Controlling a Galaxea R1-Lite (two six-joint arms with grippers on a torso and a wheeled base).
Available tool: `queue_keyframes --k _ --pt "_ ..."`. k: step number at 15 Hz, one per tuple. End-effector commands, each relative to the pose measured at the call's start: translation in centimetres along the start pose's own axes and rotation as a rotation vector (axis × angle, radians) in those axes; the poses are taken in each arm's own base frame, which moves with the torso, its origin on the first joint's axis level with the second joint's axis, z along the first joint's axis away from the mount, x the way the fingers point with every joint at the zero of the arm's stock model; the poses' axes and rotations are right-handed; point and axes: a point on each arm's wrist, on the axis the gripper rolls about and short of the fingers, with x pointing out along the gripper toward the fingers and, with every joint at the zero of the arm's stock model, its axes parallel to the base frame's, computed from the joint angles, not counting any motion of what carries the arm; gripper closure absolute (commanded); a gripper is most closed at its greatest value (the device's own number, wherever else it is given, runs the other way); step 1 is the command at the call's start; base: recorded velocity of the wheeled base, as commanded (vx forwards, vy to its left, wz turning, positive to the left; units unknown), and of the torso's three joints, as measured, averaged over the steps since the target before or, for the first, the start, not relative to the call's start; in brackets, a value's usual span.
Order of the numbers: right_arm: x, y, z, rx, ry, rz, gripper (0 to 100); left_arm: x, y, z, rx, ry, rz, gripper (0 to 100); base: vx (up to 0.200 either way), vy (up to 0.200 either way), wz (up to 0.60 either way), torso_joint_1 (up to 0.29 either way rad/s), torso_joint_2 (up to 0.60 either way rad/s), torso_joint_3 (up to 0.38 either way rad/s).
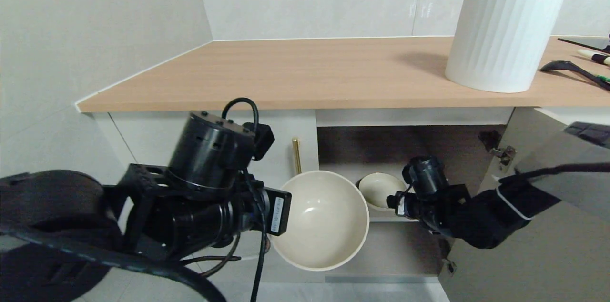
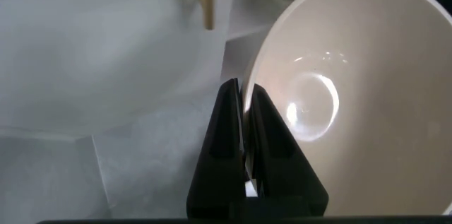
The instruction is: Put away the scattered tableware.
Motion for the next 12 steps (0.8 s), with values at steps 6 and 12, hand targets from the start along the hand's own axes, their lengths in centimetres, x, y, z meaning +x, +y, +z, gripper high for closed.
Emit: queue_keyframes --k 6,12 --pt "-13.6 -0.7 3.1 -0.045 -0.019 0.355 0 5.2 -2.3 -3.2 0.11 0.104 0.045 100 0.0 0.0 0.0 0.0 0.0 0.0" --pt "-15.5 1.3 0.8 -0.142 0.069 0.425 0 6.7 -3.2 -3.8 0.124 0.092 0.05 100 0.0 0.0 0.0 0.0 0.0 0.0"
